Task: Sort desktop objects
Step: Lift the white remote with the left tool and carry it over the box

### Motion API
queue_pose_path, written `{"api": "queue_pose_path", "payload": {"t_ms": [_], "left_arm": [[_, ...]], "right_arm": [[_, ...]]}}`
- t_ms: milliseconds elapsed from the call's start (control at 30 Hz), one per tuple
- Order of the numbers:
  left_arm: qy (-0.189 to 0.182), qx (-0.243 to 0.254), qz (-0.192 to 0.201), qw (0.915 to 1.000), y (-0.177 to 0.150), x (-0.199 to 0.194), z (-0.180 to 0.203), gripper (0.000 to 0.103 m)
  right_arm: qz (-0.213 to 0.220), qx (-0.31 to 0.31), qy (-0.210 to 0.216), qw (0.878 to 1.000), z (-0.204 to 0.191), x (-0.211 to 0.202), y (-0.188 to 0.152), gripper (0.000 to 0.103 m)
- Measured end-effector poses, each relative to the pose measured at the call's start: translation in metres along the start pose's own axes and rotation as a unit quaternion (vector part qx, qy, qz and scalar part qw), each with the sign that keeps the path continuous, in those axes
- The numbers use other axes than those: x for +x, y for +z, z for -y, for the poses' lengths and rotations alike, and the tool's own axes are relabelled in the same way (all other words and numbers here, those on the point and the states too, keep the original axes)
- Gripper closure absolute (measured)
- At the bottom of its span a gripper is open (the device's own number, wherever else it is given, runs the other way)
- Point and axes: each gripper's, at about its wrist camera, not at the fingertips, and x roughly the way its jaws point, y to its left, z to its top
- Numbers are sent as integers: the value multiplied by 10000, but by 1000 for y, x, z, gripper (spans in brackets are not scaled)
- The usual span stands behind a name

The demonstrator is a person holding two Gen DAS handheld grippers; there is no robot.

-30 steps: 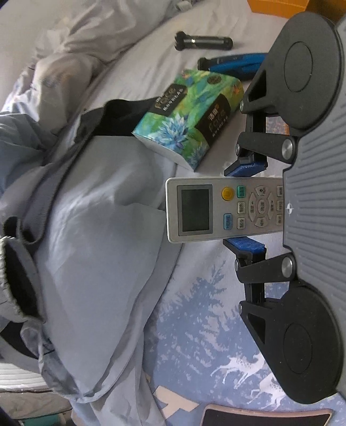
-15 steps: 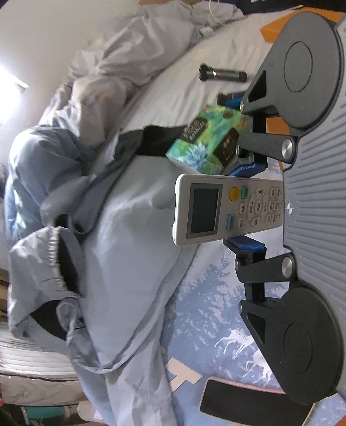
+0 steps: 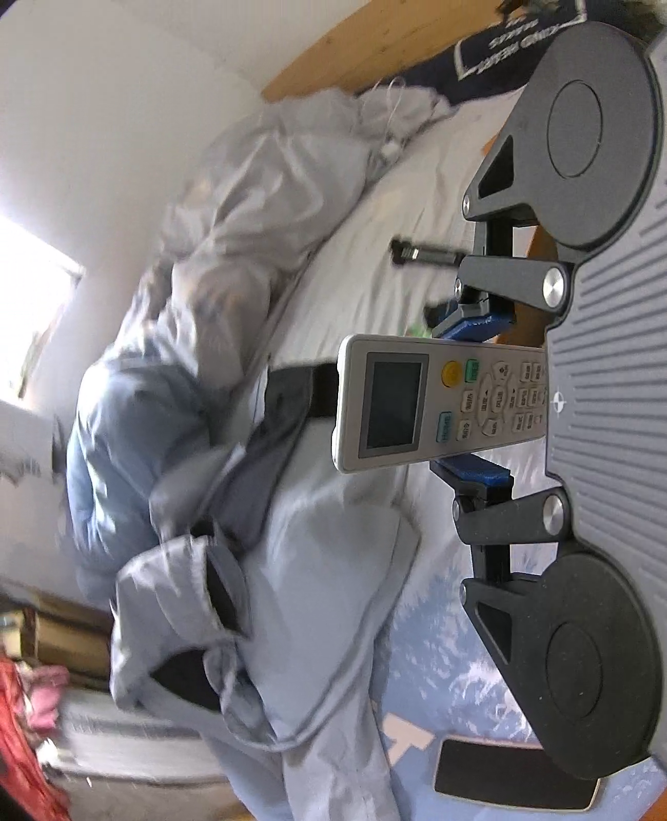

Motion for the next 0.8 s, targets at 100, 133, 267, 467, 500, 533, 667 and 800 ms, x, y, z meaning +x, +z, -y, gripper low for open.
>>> {"api": "queue_pose_path", "payload": {"t_ms": [100,133,267,467,500,533,667,800], "left_arm": [[-251,188,-74,9995,-7,-4,19,56],[-330,261,-108,9991,-10,-6,25,56],[-597,568,-306,9961,-24,-5,49,56],[-789,937,-791,9893,-59,11,70,56],[-794,1001,-895,9878,-66,14,72,56],[-796,1082,-1013,9858,-74,18,73,56],[-738,1301,-1391,9789,-102,29,74,56],[-605,1427,-1614,9746,-121,36,69,56]], "right_arm": [[21,7,-1,10000,1,-2,0,0],[35,9,-5,10000,1,-2,-1,0],[87,-2,-13,10000,1,-5,-1,0],[103,-51,-28,9999,0,-6,-1,0],[103,-56,-26,9999,0,-6,-1,0],[102,-57,-20,9999,0,-6,-1,0],[98,-63,3,9999,-1,-5,-2,0],[91,-68,17,9999,-1,-6,-2,0]]}}
